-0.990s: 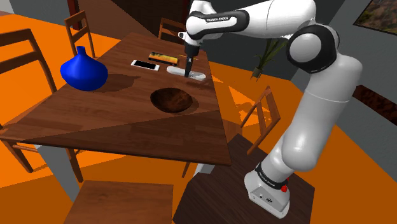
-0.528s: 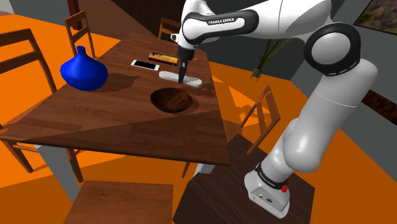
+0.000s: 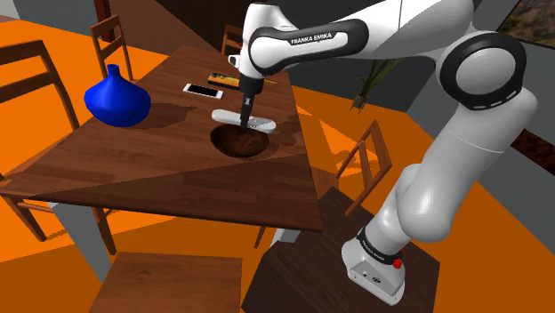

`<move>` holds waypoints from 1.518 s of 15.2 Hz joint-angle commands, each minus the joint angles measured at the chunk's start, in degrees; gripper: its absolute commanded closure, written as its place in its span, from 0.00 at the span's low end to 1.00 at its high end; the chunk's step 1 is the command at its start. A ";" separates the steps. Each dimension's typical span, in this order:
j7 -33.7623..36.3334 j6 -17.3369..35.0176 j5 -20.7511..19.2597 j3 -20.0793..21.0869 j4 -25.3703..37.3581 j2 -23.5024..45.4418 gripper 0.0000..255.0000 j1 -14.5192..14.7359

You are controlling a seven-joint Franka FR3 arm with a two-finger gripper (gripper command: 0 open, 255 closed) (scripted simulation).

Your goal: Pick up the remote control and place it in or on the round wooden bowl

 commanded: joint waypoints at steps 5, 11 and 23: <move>0.20 4.36 0.03 0.05 -2.85 1.47 1.00 0.05; 0.22 8.18 0.09 0.05 -4.98 3.17 1.00 0.02; 0.20 8.18 0.09 0.04 -4.96 3.19 0.00 0.01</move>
